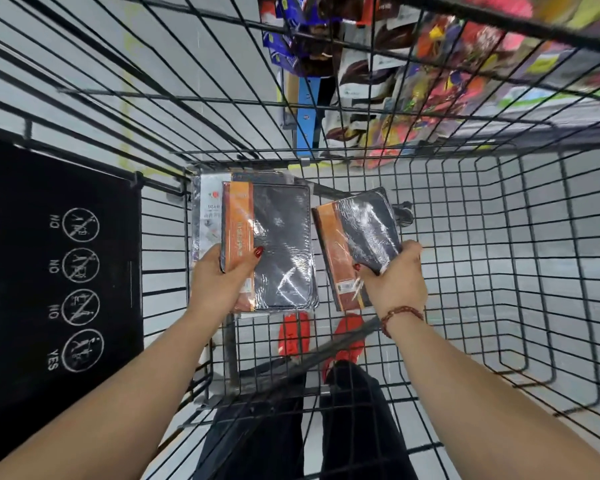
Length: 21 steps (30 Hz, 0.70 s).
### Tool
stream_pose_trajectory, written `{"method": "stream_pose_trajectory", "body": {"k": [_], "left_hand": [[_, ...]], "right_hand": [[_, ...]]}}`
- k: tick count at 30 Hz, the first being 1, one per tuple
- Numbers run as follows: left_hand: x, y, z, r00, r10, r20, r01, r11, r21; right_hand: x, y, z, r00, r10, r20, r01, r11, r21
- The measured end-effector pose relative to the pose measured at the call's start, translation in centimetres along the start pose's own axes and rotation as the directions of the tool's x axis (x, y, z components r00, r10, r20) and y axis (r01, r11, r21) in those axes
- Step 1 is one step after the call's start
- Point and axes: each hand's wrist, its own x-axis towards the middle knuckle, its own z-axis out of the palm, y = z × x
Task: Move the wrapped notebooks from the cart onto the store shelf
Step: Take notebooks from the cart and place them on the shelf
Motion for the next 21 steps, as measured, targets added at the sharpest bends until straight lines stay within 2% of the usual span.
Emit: {"method": "stream_pose_trajectory", "body": {"k": [3,5,10,13,16,21], "left_hand": [[-0.6,0.4,-0.1,0.999,-0.027,-0.027,0.027,1.0,0.007],[-1.3,1.1,-0.3,0.998,0.016,-0.059,-0.013,0.998,0.064],[-4.1,3.7,-2.2,0.992,0.076,-0.104,-0.058,0.984,0.171],[-6.3,5.4,-3.7,0.989,0.108,-0.096,-0.097,0.988,0.118],[-9.3,8.3,-4.6,0.992,0.106,-0.07,-0.105,0.994,0.019],[-14.0,13.1,-4.2,0.976,0.218,-0.004,-0.218,0.975,-0.041]], "right_hand": [[-0.5,0.1,-1.1,0.998,-0.022,0.066,0.012,0.988,0.155],[-0.8,0.1,-2.4,0.994,-0.034,0.101,0.009,0.971,0.24],[-2.2,-0.6,-7.6,0.998,-0.058,0.022,0.047,0.942,0.333],[-3.8,-0.4,-11.2,0.999,-0.022,-0.03,0.034,0.863,0.504],[-5.9,-0.2,-15.4,0.995,-0.03,-0.1,0.084,0.804,0.589],[-9.8,0.7,-22.1,0.978,-0.032,-0.204,0.173,0.668,0.724]]}}
